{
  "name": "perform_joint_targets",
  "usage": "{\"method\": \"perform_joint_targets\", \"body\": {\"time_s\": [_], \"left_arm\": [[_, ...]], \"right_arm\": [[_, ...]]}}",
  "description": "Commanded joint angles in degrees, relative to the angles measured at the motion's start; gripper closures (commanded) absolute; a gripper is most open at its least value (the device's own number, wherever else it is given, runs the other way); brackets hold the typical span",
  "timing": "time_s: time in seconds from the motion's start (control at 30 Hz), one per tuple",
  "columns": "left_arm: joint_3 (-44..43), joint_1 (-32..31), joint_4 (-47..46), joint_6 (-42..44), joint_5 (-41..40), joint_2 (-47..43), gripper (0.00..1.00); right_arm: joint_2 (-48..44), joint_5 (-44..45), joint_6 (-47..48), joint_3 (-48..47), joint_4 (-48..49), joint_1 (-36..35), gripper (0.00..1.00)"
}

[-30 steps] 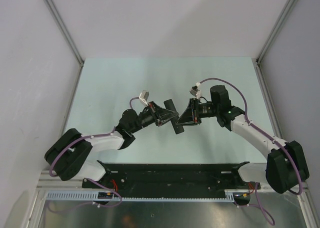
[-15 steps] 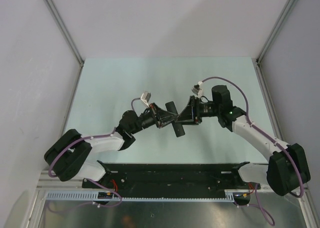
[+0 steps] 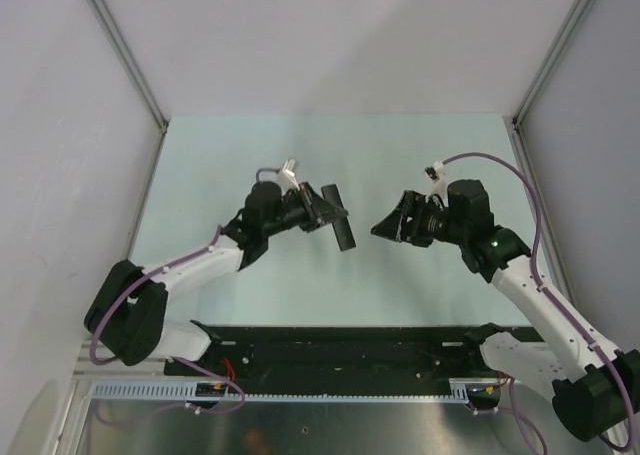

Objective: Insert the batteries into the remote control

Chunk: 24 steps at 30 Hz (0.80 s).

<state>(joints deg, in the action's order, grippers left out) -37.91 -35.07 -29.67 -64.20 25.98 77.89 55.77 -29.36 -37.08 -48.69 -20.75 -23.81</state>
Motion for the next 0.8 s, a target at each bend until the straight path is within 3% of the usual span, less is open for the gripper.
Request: {"method": "perform_joint_targets", "body": {"time_s": [0.0,0.13,0.37,0.5,0.6,0.77], "left_arm": [[-16.28,-1.05,39.96,21.90,-22.42,-1.08,1.00],[-25.44,-1.49,55.22,26.84,-41.73,5.95,1.00],[-37.49,-1.67,75.69,30.63,-62.06,25.70,1.00],[-39.87,-1.67,79.06,29.84,-67.54,29.94,1.00],[-41.18,-1.84,79.85,29.31,-66.77,32.49,1.00],[-42.77,-2.99,79.95,28.00,-63.60,35.58,0.84]], "right_arm": [[-1.36,19.48,5.09,-2.29,-9.65,-4.82,0.28],[-1.89,27.77,6.05,-2.29,-12.11,-9.58,0.29],[-2.42,34.72,7.02,-2.38,-14.93,-13.45,0.29],[-3.91,34.64,7.81,-2.29,-15.11,-13.72,0.29],[-4.44,34.11,8.43,-2.29,-15.11,-13.63,0.28],[-5.05,33.67,8.78,-2.29,-16.07,-13.63,0.27]]}}
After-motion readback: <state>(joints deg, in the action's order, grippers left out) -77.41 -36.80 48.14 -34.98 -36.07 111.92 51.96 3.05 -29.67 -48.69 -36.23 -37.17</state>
